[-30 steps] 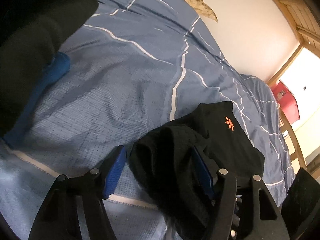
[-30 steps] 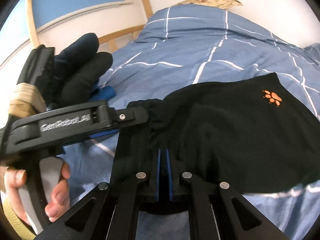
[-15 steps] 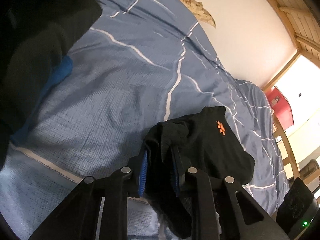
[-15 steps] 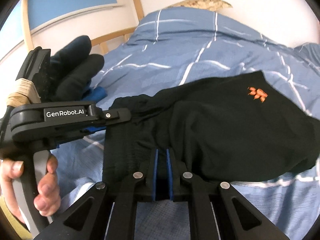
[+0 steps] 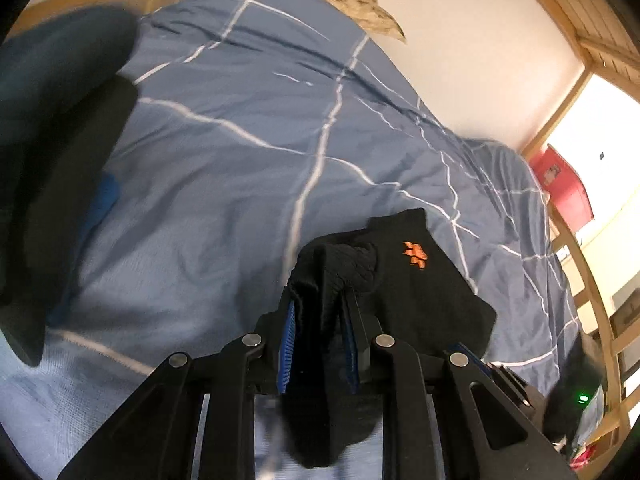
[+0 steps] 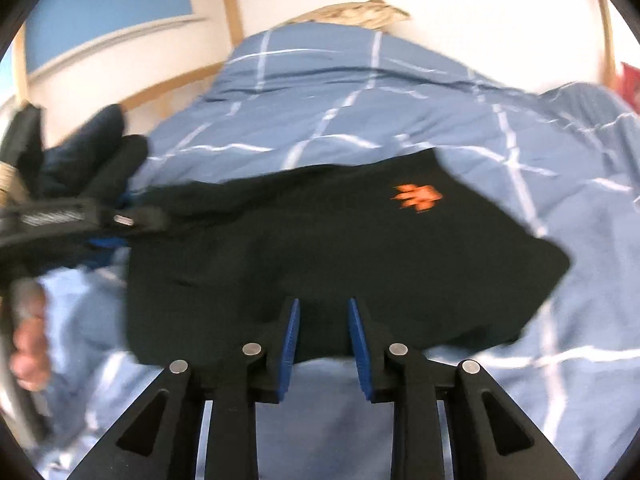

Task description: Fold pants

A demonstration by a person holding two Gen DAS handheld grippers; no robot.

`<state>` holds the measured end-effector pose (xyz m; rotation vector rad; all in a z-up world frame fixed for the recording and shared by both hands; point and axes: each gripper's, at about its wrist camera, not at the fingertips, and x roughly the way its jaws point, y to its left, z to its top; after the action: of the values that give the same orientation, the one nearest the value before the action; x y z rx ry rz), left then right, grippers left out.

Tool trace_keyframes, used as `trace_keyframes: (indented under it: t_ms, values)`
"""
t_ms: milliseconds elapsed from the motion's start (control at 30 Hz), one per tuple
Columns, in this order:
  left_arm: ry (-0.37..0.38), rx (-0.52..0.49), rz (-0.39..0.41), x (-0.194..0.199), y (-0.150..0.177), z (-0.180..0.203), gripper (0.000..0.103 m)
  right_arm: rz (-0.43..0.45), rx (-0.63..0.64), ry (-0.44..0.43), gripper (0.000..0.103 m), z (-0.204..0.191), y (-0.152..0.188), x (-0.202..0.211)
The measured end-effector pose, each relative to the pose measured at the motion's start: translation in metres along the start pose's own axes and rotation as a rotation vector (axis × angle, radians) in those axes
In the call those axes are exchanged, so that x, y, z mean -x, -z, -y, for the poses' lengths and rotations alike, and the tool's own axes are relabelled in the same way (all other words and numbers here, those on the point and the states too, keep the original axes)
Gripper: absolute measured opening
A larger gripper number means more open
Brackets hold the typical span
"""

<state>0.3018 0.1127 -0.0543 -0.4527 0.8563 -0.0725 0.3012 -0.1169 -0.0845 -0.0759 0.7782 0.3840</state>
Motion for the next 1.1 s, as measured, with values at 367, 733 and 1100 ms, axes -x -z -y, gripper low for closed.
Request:
trace_keyframes:
  t_ms: [367, 733, 1100]
  values:
    - [-0.001, -0.111, -0.130, -0.062, -0.051, 0.129, 0.021, 0.100, 0.006, -0.072, 0.027, 0.077, -0.037, 0.000]
    - [0.042, -0.231, -0.243, -0.155, -0.052, 0.211, 0.042, 0.148, -0.219, -0.129, 0.027, 0.159, -0.019, -0.023]
    - [0.007, -0.394, -0.011, -0.063, 0.013, 0.160, 0.067, 0.222, -0.315, -0.124, 0.051, 0.173, -0.017, 0.001]
